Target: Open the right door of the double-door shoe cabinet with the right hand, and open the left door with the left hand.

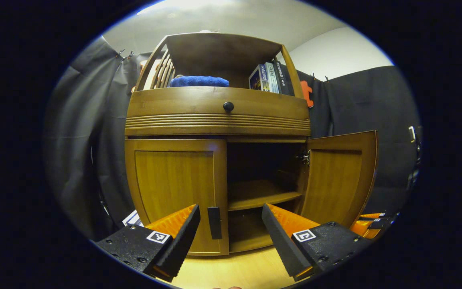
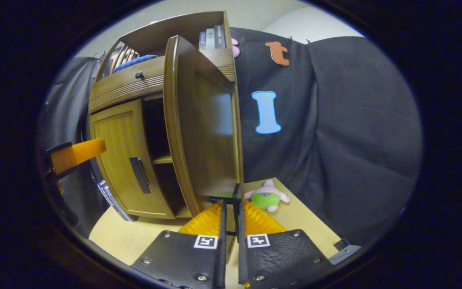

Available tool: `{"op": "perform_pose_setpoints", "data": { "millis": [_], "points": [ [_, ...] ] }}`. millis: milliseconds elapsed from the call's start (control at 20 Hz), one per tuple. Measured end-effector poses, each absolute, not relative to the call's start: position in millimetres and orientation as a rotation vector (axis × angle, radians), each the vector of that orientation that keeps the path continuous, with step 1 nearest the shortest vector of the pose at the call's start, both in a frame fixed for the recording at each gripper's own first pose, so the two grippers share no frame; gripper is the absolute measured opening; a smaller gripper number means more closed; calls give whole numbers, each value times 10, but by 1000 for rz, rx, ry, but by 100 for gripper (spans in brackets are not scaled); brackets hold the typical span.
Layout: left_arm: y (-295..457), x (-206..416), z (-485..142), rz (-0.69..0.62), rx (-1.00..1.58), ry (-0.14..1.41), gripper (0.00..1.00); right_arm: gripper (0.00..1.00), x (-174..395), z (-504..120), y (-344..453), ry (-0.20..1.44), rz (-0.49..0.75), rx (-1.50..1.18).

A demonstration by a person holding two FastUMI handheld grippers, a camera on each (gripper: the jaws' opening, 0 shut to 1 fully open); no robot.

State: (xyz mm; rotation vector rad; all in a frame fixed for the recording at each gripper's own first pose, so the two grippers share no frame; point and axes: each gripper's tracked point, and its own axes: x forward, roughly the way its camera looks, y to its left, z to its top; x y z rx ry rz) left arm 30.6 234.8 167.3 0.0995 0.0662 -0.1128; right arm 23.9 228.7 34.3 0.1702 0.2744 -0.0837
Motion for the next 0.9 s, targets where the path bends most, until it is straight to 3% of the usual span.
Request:
{"op": "perform_pose_setpoints", "data": {
  "millis": [350,900],
  "points": [
    [2326,532,1577,-63,116,78,96,7,163,308,1827,278,-130,91],
    [2643,1277,1193,27,111,132,96,7,169,319,1357,281,-264,140]
  ]
}}
